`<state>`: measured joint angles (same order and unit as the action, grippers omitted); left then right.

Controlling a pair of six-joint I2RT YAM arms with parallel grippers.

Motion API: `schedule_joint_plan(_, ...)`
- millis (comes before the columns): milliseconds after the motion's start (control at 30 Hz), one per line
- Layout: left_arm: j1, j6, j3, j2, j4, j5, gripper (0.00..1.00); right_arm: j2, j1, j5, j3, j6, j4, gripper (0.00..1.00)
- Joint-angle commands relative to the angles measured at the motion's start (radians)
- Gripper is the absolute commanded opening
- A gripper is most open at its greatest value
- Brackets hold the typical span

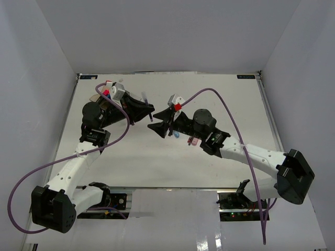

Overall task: Sort the stationery into containers
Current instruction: Place the pen in the storage box.

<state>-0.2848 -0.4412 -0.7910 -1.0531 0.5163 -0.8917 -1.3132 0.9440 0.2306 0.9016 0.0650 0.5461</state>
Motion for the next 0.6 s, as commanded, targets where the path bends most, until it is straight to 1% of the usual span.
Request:
schedule_joint_plan(0,0.001,-0.025,0.009,0.004,0.047,-0.015,0.00,-0.024,0.001,-0.008,0.026,0.015,0.104,0.58)
schedule_joint_plan(200,0.003,-0.036,0.016,0.005,0.070,-0.024,0.00,-0.040,0.002,-0.014,0.049,0.021,0.118,0.54)
schedule_joint_plan(300,0.003,-0.045,0.018,0.002,0.079,-0.032,0.00,-0.044,0.001,-0.023,0.062,0.018,0.120,0.50)
schedule_joint_plan(400,0.003,-0.056,0.019,-0.004,0.088,-0.041,0.00,-0.052,0.001,-0.028,0.074,0.018,0.123,0.44)
schedule_joint_plan(500,0.003,-0.067,0.021,-0.005,0.102,-0.047,0.00,-0.058,0.001,-0.027,0.082,0.018,0.123,0.41)
schedule_joint_plan(567,0.003,-0.070,0.021,-0.008,0.105,-0.053,0.00,-0.061,0.001,-0.025,0.083,0.019,0.129,0.37)
